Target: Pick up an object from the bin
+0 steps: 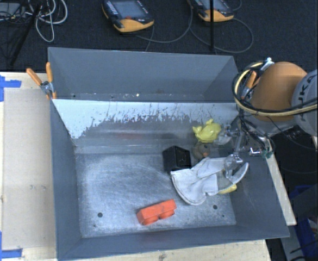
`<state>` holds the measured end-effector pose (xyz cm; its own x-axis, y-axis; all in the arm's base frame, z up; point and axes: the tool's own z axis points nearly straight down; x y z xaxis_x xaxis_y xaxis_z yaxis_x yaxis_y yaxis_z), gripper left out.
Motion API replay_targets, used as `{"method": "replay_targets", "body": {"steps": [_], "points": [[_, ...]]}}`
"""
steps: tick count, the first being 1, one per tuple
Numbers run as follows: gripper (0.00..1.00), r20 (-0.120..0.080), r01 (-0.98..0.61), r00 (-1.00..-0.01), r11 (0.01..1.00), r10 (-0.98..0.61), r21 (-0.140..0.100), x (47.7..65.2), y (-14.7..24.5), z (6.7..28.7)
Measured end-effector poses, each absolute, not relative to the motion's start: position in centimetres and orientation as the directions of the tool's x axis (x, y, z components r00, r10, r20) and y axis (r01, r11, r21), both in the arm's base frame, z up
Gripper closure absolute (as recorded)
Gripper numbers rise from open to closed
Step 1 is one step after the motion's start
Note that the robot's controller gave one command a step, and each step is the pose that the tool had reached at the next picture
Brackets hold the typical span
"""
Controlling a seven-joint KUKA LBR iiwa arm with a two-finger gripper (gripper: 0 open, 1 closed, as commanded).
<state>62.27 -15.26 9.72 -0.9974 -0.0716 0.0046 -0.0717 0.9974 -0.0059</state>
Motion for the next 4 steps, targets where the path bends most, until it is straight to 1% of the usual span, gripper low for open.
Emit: {"method": "replay_targets", "body": {"steps": [4], "points": [[1.00, 0.004, -0.074, -0.997, 0.997, -0.074, -0.006, 62.28, -15.25, 9.71]]}}
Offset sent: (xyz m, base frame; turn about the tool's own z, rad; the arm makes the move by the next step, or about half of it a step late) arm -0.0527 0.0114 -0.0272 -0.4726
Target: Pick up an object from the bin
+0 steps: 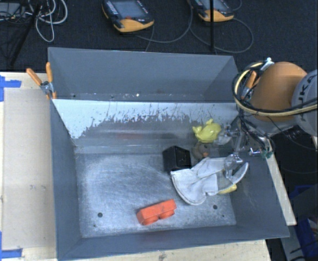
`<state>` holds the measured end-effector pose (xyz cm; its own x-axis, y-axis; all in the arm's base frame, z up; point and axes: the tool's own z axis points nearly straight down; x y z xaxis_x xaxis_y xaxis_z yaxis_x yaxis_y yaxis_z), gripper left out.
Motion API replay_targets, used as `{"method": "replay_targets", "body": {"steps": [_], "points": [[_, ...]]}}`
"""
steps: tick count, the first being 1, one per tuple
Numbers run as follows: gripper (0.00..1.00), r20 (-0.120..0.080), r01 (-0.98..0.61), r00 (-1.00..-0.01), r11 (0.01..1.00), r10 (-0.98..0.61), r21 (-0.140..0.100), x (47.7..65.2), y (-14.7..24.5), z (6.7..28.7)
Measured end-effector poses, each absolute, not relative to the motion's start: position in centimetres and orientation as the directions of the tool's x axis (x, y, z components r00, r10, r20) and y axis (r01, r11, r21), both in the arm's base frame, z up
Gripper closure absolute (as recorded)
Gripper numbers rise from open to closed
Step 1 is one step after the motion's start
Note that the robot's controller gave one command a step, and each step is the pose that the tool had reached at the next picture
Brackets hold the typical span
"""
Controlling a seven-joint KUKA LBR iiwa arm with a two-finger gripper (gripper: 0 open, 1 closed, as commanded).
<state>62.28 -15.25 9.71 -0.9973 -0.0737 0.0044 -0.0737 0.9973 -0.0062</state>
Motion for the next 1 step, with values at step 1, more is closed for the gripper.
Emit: {"method": "replay_targets", "body": {"steps": [1], "points": [[1.00, 0.004, -0.074, -0.997, 0.997, -0.074, -0.006, 62.28, -15.25, 9.71]]}}
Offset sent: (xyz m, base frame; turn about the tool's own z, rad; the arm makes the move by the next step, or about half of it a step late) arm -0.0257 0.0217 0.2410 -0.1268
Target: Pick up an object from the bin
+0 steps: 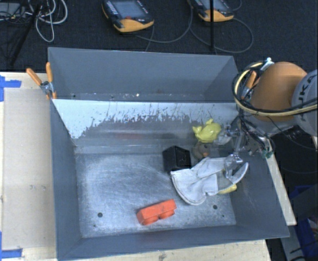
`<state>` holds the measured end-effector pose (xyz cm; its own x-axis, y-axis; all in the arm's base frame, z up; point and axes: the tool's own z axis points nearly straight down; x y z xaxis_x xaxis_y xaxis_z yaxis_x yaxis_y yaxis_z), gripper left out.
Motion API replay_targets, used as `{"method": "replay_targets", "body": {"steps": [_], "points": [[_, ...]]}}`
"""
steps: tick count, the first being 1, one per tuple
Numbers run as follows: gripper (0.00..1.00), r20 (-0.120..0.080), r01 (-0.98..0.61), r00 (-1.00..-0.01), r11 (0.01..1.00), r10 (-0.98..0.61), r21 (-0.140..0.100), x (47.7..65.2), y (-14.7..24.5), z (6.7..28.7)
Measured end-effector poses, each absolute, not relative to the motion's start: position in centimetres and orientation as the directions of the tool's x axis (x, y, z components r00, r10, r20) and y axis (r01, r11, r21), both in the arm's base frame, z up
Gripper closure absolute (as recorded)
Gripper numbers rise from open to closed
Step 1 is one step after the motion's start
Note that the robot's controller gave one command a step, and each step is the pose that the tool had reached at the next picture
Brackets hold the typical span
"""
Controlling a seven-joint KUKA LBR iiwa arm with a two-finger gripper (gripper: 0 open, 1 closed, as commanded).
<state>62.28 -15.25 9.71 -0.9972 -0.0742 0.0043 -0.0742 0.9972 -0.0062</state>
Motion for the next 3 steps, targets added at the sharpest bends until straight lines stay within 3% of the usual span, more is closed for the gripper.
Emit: {"method": "replay_targets", "body": {"steps": [3], "points": [[1.00, 0.004, -0.076, -0.997, 0.997, -0.075, -0.006, 62.28, -15.25, 9.71]]}}
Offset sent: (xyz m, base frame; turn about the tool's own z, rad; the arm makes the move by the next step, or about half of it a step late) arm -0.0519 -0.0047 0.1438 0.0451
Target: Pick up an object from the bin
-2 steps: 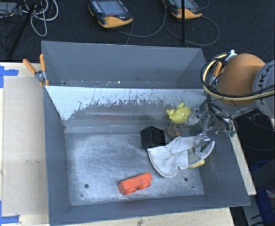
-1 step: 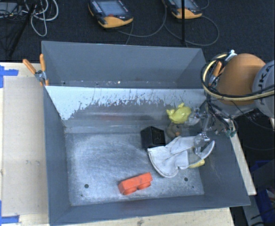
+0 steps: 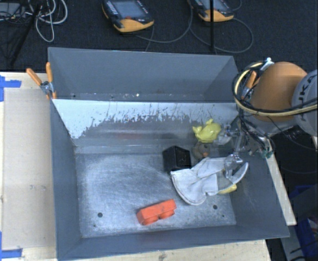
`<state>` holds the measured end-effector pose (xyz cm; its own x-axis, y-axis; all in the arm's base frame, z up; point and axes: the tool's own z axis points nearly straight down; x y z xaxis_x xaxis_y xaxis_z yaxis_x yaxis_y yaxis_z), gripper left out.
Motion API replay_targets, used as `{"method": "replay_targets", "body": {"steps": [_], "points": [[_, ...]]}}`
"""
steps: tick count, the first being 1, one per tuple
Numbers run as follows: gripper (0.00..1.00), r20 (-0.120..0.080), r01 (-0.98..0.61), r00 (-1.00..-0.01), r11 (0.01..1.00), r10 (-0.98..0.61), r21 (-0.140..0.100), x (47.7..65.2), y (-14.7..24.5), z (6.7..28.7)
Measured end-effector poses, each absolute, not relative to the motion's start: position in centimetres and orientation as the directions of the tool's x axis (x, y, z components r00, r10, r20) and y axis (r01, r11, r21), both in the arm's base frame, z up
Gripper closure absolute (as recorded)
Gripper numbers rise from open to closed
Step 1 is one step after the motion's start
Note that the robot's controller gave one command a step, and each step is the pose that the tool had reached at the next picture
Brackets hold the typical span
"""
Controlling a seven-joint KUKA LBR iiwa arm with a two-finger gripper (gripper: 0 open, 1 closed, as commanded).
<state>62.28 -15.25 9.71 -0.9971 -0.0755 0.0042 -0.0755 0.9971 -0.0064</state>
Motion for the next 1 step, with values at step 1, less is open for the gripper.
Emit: {"method": "replay_targets", "body": {"steps": [1], "points": [[1.00, 0.004, -0.076, -0.997, 0.997, -0.076, -0.006, 62.28, -15.25, 9.71]]}}
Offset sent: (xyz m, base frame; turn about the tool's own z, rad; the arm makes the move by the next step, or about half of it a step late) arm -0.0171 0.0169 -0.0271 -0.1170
